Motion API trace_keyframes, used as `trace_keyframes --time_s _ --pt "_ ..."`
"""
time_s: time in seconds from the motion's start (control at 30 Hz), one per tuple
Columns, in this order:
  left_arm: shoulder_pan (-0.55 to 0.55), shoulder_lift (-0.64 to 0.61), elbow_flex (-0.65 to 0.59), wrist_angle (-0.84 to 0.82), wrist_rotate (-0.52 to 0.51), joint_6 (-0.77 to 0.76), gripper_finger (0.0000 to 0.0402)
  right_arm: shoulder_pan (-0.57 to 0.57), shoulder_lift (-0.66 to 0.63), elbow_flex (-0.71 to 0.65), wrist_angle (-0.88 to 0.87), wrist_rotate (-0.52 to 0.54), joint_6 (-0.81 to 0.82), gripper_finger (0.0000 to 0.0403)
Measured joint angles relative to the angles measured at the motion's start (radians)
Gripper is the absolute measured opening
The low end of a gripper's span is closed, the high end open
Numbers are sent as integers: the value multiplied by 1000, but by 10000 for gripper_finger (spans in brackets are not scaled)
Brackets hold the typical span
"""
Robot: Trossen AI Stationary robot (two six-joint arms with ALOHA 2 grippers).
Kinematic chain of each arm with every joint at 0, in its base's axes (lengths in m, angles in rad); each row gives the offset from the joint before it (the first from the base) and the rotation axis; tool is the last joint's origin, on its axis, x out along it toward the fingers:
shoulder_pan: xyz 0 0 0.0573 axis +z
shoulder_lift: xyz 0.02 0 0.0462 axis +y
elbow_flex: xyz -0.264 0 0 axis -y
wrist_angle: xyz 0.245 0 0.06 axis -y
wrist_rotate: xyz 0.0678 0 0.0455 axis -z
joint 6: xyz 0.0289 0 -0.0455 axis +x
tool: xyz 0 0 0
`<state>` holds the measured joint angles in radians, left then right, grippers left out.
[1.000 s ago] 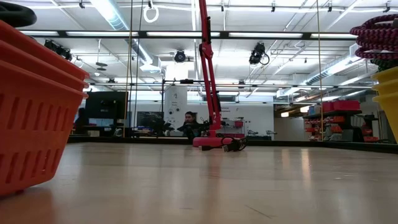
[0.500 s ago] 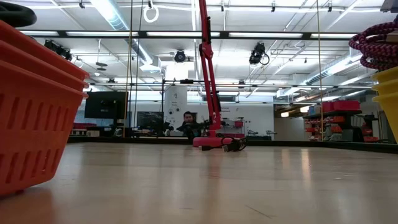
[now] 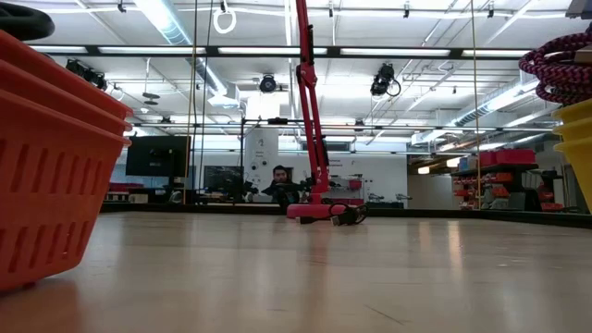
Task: Pick & Place USB Port
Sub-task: Put the black charger cable into the orange bin
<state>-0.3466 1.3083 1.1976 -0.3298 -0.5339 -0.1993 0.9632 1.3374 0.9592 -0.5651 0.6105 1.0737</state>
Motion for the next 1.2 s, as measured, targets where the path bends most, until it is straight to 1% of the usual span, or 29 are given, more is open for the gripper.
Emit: trace_keyframes --time_s 0.13,0.2,0.3,0.37,0.63,0.7,0.83,0.93,1.07,1.2 --pt "1 0 0 0 0 0 80 -17 -85 1 -138 196 -17 135" --pt "1 0 0 0 0 0 80 -38 -108 1 -211 251 -20 129" --pt "1 0 0 0 0 0 80 -89 -127 1 -265 271 -41 123" --pt "1 0 0 -1 0 1 80 -132 -126 1 -267 271 -70 120" --pt "3 1 0 -6 0 1 80 -347 -124 0 -260 265 -270 119" --pt "3 1 0 -5 0 2 80 -416 -125 0 -216 221 -349 119" --pt "3 1 0 -6 0 4 80 -564 -115 0 -14 31 -570 119" --pt "3 1 0 -6 0 7 80 -663 -90 0 74 -89 -718 119" --pt "3 1 0 -19 0 9 80 -779 -39 0 86 -141 -797 119" --pt "3 1 0 -51 0 8 80 -865 40 0 137 -267 -849 119"
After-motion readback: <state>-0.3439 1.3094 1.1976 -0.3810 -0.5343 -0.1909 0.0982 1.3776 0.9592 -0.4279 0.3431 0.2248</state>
